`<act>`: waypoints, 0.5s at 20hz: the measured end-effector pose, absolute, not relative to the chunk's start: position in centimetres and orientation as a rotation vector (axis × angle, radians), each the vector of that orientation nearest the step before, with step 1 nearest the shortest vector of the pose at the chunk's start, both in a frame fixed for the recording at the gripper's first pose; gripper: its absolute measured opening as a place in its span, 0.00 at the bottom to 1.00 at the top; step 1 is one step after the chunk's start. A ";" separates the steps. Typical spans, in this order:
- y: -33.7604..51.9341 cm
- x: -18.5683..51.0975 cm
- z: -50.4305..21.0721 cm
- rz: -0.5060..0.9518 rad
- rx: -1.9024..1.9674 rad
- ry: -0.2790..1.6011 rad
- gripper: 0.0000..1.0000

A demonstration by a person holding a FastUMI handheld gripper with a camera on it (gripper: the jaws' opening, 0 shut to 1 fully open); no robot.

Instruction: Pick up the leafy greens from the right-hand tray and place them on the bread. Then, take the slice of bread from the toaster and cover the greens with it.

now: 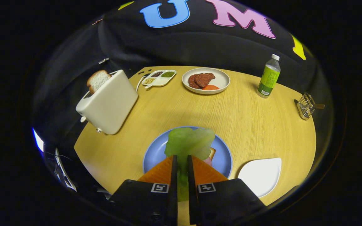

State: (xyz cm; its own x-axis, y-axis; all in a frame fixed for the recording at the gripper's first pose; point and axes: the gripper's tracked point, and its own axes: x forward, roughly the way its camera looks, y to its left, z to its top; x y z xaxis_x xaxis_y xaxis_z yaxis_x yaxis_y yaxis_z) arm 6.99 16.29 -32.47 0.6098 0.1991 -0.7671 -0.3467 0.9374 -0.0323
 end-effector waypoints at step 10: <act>17.3 7.7 -32.2 0.337 -0.181 0.812 0.93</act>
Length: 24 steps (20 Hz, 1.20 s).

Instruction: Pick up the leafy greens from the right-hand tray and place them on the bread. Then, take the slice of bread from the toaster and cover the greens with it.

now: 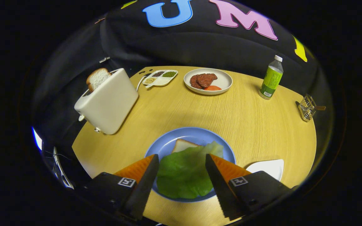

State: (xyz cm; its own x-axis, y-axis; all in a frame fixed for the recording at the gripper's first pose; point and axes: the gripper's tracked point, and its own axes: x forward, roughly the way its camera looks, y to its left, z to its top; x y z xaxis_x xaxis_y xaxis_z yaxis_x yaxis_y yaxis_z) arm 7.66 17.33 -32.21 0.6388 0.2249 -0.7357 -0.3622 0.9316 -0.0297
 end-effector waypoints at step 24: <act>33.1 8.5 -20.1 0.566 -0.290 0.505 0.99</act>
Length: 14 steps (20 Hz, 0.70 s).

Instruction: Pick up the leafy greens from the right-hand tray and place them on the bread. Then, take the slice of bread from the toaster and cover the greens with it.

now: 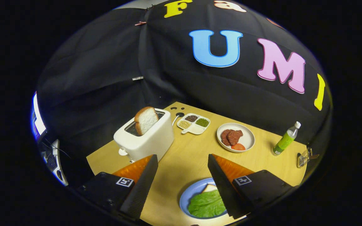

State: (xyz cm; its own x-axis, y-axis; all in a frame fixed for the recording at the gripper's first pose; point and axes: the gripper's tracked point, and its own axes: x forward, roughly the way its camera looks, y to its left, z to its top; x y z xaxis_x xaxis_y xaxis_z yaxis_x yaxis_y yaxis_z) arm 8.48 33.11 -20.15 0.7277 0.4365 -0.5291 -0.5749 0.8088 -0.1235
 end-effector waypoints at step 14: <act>46.9 13.7 -16.4 0.664 -0.190 0.466 0.99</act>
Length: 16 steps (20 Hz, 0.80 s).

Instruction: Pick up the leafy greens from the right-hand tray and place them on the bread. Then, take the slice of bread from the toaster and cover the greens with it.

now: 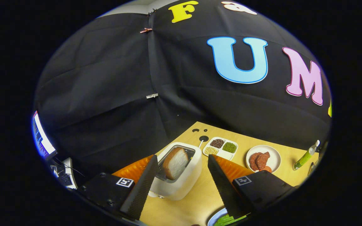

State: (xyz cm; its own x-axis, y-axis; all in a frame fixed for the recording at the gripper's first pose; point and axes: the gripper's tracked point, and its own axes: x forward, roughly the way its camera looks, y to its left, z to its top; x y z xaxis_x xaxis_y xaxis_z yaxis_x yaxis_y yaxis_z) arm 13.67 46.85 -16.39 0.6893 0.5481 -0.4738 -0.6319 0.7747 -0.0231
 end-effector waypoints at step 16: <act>51.8 18.9 -27.0 0.498 -0.376 0.598 0.99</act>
